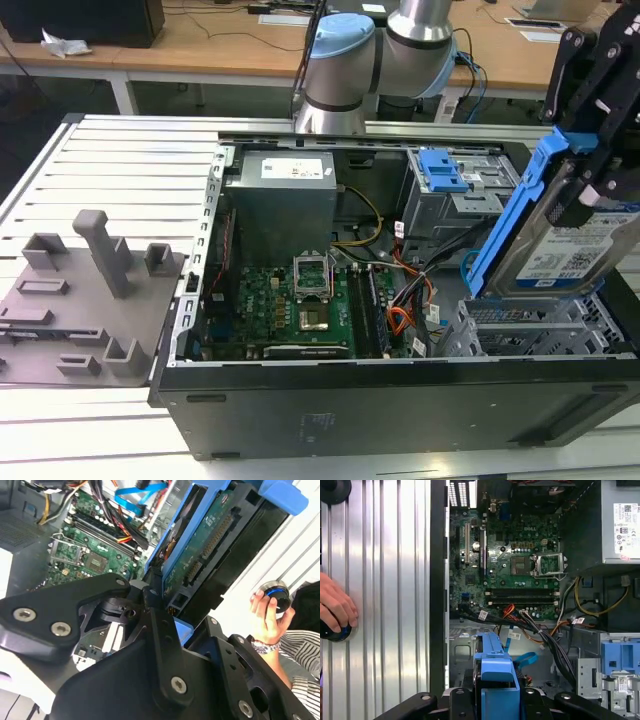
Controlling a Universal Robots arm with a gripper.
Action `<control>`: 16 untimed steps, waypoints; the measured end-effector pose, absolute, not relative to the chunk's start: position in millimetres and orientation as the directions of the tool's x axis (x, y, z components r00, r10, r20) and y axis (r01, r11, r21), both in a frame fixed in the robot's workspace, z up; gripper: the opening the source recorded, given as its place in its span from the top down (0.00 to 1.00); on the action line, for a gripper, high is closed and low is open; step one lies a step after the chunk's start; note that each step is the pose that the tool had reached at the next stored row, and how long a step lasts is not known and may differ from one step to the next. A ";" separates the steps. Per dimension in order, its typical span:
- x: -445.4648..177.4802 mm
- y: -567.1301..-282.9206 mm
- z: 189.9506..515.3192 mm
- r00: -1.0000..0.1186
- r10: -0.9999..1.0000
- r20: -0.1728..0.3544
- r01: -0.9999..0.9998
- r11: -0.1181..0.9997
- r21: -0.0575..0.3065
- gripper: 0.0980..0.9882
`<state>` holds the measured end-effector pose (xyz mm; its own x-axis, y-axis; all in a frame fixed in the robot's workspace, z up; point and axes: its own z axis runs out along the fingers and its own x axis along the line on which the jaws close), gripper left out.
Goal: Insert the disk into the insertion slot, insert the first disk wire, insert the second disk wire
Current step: 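Insert the disk into the insertion slot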
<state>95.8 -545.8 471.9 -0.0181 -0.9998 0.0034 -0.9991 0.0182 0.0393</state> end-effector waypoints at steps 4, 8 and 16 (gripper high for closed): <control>95.7 -539.8 471.0 -0.018 -1.000 0.003 -0.999 0.018 0.039 0.70; 95.7 -539.7 469.3 -0.018 -1.000 0.003 -0.999 0.018 0.039 0.70; 95.8 -539.7 465.5 -0.018 -1.000 0.003 -0.999 0.018 0.039 0.70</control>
